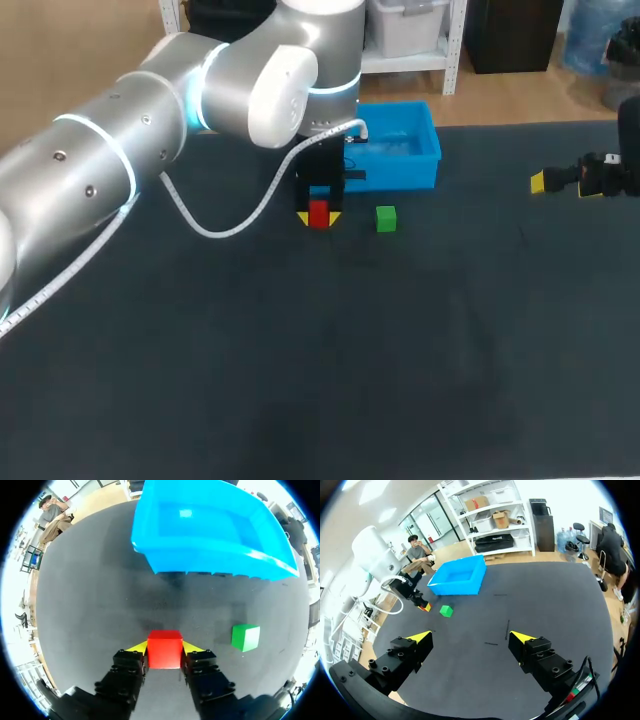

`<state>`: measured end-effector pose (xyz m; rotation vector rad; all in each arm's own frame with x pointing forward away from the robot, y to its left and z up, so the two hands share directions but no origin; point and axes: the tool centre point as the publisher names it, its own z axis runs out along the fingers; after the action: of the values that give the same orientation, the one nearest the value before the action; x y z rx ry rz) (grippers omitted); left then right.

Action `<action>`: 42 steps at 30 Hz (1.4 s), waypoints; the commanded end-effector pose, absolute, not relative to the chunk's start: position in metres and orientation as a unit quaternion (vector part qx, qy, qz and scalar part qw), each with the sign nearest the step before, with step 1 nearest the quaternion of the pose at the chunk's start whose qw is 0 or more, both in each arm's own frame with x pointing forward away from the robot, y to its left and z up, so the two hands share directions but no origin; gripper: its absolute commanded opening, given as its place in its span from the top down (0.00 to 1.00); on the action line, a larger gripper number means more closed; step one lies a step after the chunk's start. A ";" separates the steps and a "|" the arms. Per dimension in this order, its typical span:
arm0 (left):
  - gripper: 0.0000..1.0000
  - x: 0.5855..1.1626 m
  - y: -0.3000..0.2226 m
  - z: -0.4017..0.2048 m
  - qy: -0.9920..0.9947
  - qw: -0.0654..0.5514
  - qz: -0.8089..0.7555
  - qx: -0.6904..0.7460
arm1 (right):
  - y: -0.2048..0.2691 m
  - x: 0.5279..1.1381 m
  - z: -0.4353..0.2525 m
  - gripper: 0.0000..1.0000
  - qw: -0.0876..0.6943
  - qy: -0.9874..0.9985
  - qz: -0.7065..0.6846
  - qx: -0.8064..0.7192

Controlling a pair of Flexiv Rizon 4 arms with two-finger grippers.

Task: Use the left arm to pick the red cube and place it into the blue plastic box first, then use the right arm to grasp the green cube and put it into the same blue plastic box after the first action is fully finished.

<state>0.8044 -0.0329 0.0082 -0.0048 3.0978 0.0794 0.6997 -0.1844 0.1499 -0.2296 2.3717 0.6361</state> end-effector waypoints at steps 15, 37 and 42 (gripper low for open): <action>1.00 0.797 -0.024 0.038 0.999 0.038 0.002 0.000 | -0.185 0.700 0.150 0.00 0.331 0.908 0.243 -0.088; 1.00 0.799 -0.014 0.082 0.998 0.059 -0.016 0.013 | -0.185 0.700 0.150 0.00 0.331 0.908 0.243 -0.088; 1.00 0.802 -0.013 0.093 0.997 0.073 -0.022 0.014 | -0.185 0.700 0.150 0.00 0.331 0.908 0.243 -0.088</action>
<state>0.8086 -0.0172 0.0892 0.0391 3.0095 -0.0536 0.6997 -0.1844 0.1499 -0.2296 2.3717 0.6361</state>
